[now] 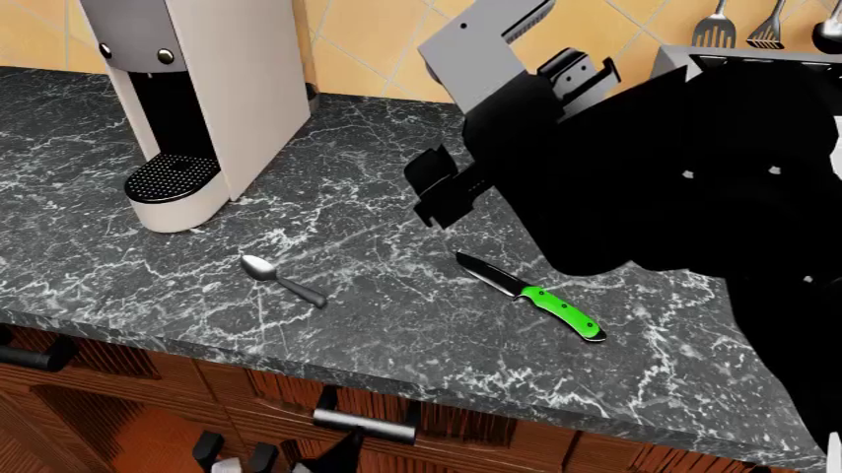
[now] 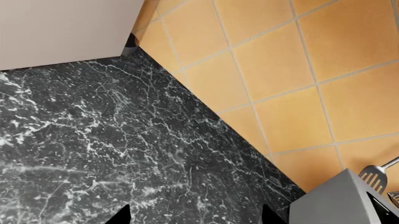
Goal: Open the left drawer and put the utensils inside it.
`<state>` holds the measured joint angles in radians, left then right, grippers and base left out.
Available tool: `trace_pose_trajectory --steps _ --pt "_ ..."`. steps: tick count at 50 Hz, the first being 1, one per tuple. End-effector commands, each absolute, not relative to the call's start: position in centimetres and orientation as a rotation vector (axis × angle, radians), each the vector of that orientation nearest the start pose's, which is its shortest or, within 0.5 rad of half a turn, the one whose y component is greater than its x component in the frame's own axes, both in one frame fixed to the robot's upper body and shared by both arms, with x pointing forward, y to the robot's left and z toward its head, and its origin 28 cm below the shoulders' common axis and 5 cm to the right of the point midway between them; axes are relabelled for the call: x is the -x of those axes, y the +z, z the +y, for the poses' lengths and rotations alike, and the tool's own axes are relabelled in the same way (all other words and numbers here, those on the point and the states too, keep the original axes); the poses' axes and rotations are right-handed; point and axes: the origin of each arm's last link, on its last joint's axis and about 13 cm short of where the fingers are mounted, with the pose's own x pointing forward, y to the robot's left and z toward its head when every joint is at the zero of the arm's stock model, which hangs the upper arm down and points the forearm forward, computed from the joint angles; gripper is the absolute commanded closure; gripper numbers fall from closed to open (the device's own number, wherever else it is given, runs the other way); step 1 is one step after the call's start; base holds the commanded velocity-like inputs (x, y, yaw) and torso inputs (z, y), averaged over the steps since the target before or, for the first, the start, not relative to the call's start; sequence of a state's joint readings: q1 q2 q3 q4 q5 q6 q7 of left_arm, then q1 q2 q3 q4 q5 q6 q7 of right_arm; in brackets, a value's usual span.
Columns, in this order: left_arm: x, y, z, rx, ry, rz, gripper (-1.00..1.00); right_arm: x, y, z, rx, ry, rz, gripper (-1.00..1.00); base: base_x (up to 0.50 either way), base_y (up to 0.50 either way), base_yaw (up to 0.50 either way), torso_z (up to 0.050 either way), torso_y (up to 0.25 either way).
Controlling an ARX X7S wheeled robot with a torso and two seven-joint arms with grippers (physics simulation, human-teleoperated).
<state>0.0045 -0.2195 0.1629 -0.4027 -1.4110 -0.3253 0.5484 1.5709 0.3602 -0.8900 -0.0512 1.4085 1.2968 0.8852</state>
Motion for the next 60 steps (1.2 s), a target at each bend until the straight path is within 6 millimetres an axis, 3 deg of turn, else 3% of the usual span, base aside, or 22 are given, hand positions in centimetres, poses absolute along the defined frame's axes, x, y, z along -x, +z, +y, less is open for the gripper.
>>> trace_pose_trajectory --steps 1,44,60 --pt "-17.6 -5.4 20.3 1.348 -0.477 0.339 -1.0 -28.9 31.4 -4.0 0.591 0.206 0.193 -1.0 0.0 0.0 0.0 0.0 0.0" --pt "-20.2 -6.0 20.1 1.393 -0.335 0.252 -1.0 -29.5 30.6 -4.1 0.563 0.209 0.202 -1.0 0.0 0.0 0.0 0.0 0.0" --pt "-21.7 -6.5 19.8 1.372 -0.343 0.346 -1.0 -29.6 30.8 -4.2 0.554 0.201 0.196 -1.0 0.0 0.0 0.0 0.0 0.0"
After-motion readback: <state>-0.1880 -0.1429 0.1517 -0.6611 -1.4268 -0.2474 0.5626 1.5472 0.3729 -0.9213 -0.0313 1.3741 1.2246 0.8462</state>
